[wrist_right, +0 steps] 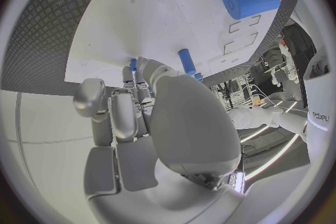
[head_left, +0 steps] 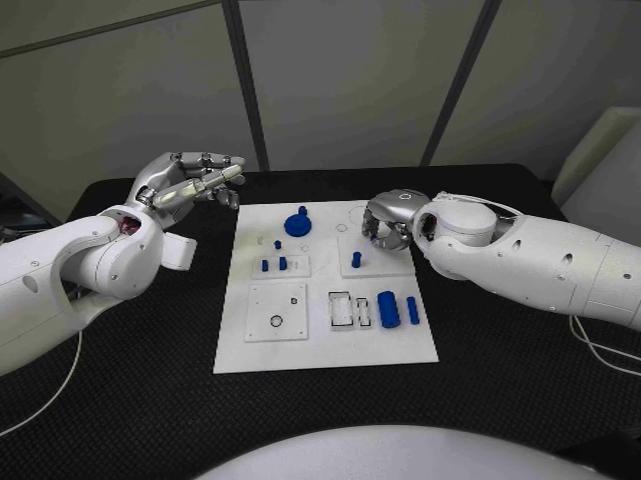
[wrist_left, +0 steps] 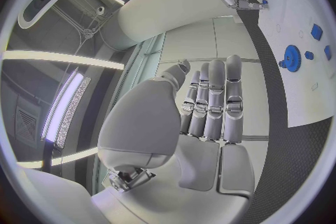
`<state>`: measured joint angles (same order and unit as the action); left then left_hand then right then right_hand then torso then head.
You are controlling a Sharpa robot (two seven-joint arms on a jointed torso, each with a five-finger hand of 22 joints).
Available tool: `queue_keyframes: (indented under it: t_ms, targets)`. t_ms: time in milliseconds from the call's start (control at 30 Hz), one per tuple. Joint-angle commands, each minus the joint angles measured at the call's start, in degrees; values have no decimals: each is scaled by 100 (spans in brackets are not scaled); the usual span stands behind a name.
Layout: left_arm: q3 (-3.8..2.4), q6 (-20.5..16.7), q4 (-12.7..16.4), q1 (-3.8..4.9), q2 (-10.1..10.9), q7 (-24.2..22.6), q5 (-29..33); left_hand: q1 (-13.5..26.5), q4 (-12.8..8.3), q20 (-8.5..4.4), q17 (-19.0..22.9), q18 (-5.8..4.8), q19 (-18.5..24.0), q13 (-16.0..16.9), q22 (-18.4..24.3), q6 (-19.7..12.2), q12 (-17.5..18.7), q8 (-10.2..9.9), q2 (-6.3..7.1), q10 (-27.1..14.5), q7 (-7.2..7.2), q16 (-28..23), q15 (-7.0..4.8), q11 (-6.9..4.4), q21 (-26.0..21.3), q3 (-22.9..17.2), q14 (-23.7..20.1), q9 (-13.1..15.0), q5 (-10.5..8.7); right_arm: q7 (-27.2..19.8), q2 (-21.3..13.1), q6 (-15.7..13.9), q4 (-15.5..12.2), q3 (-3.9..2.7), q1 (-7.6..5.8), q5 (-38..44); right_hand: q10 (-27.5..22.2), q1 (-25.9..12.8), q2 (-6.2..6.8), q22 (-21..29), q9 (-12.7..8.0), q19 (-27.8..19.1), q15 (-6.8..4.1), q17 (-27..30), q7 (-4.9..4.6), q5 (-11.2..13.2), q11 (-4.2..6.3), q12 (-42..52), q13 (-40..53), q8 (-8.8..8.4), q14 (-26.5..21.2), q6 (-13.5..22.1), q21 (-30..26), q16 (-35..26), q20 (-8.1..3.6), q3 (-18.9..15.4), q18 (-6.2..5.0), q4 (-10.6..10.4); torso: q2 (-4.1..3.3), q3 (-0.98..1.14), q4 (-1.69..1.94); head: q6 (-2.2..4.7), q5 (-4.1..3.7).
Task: Assemble the parts on the task board
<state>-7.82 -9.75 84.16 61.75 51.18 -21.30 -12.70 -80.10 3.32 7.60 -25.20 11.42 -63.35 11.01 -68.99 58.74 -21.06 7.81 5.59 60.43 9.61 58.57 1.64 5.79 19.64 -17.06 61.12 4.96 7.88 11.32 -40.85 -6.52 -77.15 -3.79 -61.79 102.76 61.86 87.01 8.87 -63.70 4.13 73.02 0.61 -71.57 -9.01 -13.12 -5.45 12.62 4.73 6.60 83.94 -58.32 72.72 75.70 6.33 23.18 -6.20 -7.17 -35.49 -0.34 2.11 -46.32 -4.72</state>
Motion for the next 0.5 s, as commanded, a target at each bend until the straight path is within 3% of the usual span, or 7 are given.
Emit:
queue_keyframes:
  t_ms: [33,500]
  targets:
    - [-5,45,24,8,2,-81,39,-90,-61,2,-9,-97,-41,13,12,-51,-33,-23,-27,-58,1,-30,13,-5,-32,-14,-11,-7,6,-16,10,127,11,-3,-4,22,44,-44,-18,-6,8,33,-1,-1,-5,-34,8,-22,-6,4,307,-47,25,35,13,37,38,-7,-2,1,-2,-10,7]
    - [-5,67,35,8,5,-79,39,-102,-70,1,-11,-98,-44,15,17,-58,-38,-23,-30,-69,7,-36,15,-1,-37,-15,-14,-7,3,11,38,164,90,-3,7,26,77,-66,-20,-37,8,33,-4,1,-7,-53,8,-43,-30,-1,303,-79,53,46,12,92,43,37,-4,4,-2,-48,-15]
